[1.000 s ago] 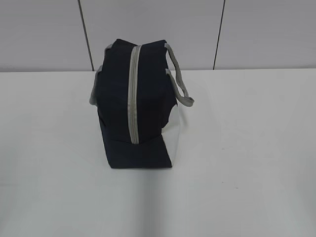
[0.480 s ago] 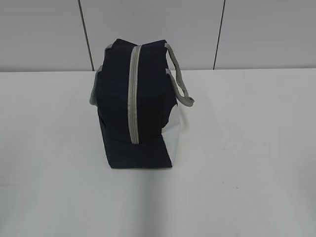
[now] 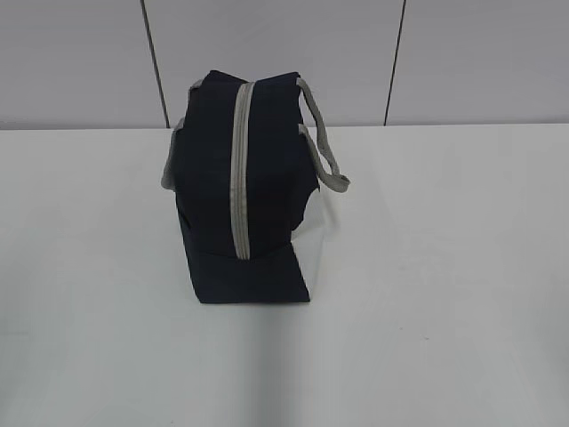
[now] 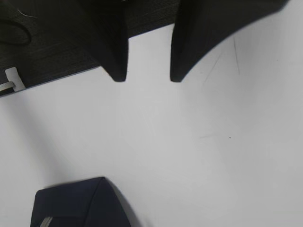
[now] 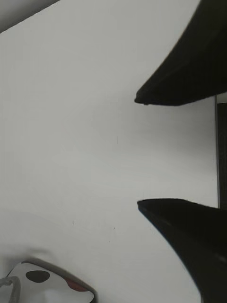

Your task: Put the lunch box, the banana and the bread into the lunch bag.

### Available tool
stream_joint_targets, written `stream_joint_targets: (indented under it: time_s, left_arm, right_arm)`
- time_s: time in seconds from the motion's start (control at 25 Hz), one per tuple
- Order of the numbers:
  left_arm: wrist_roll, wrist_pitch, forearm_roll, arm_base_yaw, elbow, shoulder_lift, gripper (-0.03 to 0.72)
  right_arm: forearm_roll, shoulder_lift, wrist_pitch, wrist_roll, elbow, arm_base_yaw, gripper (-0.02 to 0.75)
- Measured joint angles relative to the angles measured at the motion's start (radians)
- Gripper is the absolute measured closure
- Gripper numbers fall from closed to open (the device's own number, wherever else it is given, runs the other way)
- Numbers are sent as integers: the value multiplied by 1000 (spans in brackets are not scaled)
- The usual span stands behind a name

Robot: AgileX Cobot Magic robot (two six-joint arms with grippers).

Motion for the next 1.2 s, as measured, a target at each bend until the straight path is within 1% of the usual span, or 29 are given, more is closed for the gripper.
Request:
stream_joint_targets:
  time_s: [0.28, 0.36, 0.68, 0.76, 0.88, 1.2]
  left_arm:
    - [0, 0, 0, 8, 0, -8, 452]
    - [0, 0, -1, 28, 0, -26, 452]
    - [0, 0, -3, 156, 0, -146, 452]
    - [0, 1, -4, 173, 0, -182, 452]
    - [0, 4, -4, 178, 0, -221, 452]
    - [0, 8, -6, 178, 0, -224, 453]
  right_arm:
    - [0, 0, 0, 0, 0, 0, 279]
    - [0, 0, 0, 0, 0, 0, 279]
    - [0, 0, 0, 0, 0, 0, 279]
    - [0, 0, 0, 0, 0, 0, 279]
    - [0, 0, 0, 0, 0, 0, 279]
    - [0, 0, 0, 0, 2, 0, 279]
